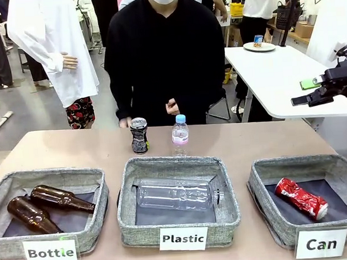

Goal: Sort the can waste into the basket.
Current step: Pick up the can waste from the table and place it in the right Fabric basket.

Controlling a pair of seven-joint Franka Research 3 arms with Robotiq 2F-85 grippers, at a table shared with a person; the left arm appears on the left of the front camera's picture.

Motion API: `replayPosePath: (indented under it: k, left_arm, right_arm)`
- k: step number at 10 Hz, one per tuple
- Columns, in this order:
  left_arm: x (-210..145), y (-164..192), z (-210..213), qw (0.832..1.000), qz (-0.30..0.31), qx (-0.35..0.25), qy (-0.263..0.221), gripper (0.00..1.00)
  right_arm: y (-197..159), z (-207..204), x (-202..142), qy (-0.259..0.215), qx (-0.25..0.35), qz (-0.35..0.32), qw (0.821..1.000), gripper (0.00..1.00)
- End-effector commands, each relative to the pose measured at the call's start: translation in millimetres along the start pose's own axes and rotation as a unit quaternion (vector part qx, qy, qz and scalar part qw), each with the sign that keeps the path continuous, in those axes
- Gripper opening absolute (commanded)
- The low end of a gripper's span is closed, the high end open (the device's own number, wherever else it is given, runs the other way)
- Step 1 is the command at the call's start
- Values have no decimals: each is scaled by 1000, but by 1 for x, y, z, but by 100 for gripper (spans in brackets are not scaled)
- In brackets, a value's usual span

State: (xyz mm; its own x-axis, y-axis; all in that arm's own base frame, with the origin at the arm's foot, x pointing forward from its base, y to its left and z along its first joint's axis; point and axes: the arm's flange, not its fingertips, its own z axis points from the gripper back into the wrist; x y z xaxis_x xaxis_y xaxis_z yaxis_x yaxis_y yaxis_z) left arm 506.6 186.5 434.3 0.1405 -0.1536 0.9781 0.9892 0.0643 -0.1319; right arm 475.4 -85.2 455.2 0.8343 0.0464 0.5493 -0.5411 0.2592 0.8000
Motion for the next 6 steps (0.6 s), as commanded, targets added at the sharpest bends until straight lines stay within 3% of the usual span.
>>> replayPosePath:
  k: [1,2,3,6]
  left_arm:
    - [7,27,-64,1000,-6,20,12,96]
    - [7,36,-84,998,-16,47,23,96]
    - [2,49,-118,993,-17,92,71,96]
    - [-21,77,-214,985,-73,76,135,96]
  right_arm:
    - [2,1,-2,3,1,10,1000,100]
    - [2,1,-2,3,1,10,1000,100]
    - [2,1,-2,3,1,10,1000,100]
    - [2,1,-2,3,1,10,1000,100]
